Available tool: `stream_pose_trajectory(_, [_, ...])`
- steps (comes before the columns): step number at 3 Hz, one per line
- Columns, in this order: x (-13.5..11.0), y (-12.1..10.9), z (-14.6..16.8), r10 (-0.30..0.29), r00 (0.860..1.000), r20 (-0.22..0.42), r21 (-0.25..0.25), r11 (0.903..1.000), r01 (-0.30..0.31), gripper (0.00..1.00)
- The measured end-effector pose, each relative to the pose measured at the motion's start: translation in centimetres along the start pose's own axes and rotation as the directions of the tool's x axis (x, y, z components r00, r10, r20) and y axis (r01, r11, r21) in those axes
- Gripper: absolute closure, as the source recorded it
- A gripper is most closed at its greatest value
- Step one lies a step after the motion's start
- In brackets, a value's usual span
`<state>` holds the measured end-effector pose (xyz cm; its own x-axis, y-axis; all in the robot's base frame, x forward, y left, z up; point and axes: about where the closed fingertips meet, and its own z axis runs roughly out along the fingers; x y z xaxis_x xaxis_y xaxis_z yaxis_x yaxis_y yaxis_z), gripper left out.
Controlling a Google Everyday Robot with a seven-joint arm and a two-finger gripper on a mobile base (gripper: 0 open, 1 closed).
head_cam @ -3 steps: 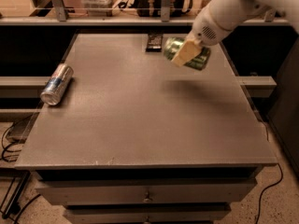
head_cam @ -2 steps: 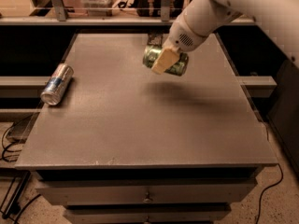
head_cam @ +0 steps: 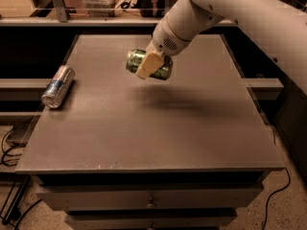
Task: Move green can near redbull can
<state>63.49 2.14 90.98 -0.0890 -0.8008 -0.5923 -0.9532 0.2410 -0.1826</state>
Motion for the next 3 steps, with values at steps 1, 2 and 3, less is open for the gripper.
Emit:
stream_pose_trajectory(1, [-2.2, 1.3, 2.3, -0.025, 0.997, 0.078, -0.059, 0.9978, 0.030, 1.00])
stream_pose_trajectory(2, [-5.6, 2.7, 5.6, -0.075, 0.988, 0.138, -0.131, 0.9870, 0.093, 1.00])
stream_pose_trajectory(3, [-8.4, 3.5, 8.5, -0.110, 0.977, 0.181, -0.182, 0.9728, 0.144, 0.82])
